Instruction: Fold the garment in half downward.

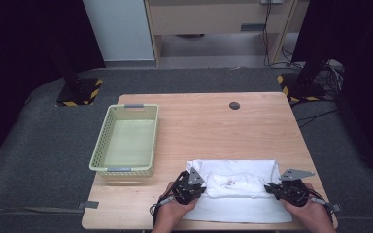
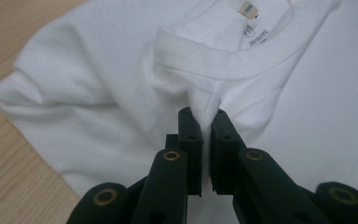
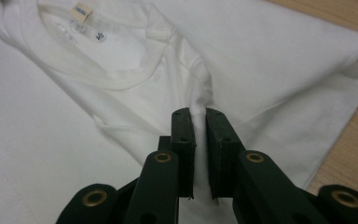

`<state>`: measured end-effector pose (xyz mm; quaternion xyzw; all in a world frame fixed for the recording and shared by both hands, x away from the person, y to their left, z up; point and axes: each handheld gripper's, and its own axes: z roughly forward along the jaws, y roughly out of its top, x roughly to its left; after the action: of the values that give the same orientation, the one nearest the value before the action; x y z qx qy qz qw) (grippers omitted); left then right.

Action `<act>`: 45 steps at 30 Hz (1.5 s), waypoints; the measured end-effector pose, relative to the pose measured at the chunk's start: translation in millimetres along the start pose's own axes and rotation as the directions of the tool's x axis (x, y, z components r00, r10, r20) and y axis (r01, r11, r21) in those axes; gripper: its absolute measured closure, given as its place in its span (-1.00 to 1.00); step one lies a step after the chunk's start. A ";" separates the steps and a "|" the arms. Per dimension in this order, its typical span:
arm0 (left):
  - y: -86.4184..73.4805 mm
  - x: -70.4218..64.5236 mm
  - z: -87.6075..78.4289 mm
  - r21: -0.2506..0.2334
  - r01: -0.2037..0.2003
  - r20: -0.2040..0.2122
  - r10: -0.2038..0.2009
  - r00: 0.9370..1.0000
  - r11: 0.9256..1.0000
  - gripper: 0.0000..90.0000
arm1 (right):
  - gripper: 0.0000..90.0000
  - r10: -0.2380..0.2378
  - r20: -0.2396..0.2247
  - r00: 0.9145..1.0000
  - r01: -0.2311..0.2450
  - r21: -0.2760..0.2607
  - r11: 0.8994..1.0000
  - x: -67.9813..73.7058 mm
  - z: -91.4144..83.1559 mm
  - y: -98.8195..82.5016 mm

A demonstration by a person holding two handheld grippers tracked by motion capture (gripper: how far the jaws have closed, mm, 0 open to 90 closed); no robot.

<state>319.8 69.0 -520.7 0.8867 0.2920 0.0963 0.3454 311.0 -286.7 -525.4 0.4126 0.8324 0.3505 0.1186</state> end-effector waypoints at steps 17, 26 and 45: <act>29.7 32.7 36.0 -0.063 0.053 -0.089 -0.058 0.994 0.997 0.86 | 0.76 0.019 0.087 0.996 -0.016 -0.033 0.999 -39.8 26.4 25.9; 39.4 36.8 35.5 -0.056 0.028 -0.084 -0.032 0.996 0.998 0.30 | 0.43 0.007 0.082 0.997 -0.004 -0.035 0.999 -50.0 28.7 34.7; 70.5 41.7 41.3 -0.076 0.030 -0.052 -0.034 0.998 0.997 0.06 | -0.17 -0.050 0.008 0.999 0.051 -0.053 0.997 -45.0 41.7 72.5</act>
<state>400.8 28.7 -505.5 0.8655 0.3114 0.1250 0.3719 403.5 -271.1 -510.4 0.3893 0.8325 0.3681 0.1412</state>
